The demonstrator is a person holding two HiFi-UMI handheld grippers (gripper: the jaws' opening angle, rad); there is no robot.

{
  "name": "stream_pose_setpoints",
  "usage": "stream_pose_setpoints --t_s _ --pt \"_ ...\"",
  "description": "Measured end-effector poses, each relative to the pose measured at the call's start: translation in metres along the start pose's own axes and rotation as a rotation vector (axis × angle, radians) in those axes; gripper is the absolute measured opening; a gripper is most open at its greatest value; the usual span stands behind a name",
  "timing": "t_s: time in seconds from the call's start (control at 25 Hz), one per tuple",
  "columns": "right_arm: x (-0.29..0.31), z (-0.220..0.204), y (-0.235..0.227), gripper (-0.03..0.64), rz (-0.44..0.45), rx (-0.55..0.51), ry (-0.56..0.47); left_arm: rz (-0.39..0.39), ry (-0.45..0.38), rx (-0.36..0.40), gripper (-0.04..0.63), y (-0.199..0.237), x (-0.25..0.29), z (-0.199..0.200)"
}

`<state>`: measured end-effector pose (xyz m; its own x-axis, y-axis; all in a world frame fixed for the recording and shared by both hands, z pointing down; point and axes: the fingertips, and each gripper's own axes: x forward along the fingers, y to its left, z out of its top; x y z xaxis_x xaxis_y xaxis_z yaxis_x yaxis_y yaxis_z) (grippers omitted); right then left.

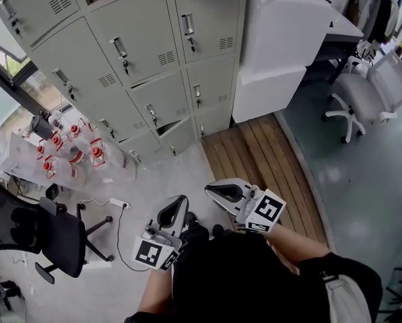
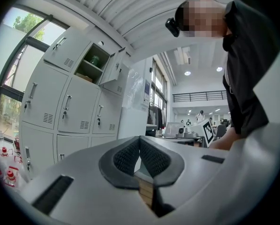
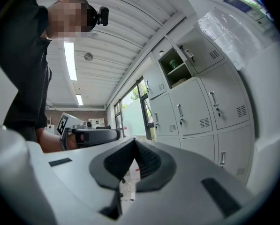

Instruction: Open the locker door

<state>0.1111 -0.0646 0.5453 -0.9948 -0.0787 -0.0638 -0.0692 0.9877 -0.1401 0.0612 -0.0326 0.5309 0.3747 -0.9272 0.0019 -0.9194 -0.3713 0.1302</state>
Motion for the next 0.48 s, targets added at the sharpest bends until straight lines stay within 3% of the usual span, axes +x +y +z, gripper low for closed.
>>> stream_pose_setpoints --t_s 0.48 --pt "-0.011 0.007 -0.012 0.011 -0.033 0.021 -0.036 -0.049 0.015 -0.002 0.015 -0.011 0.017 -0.005"
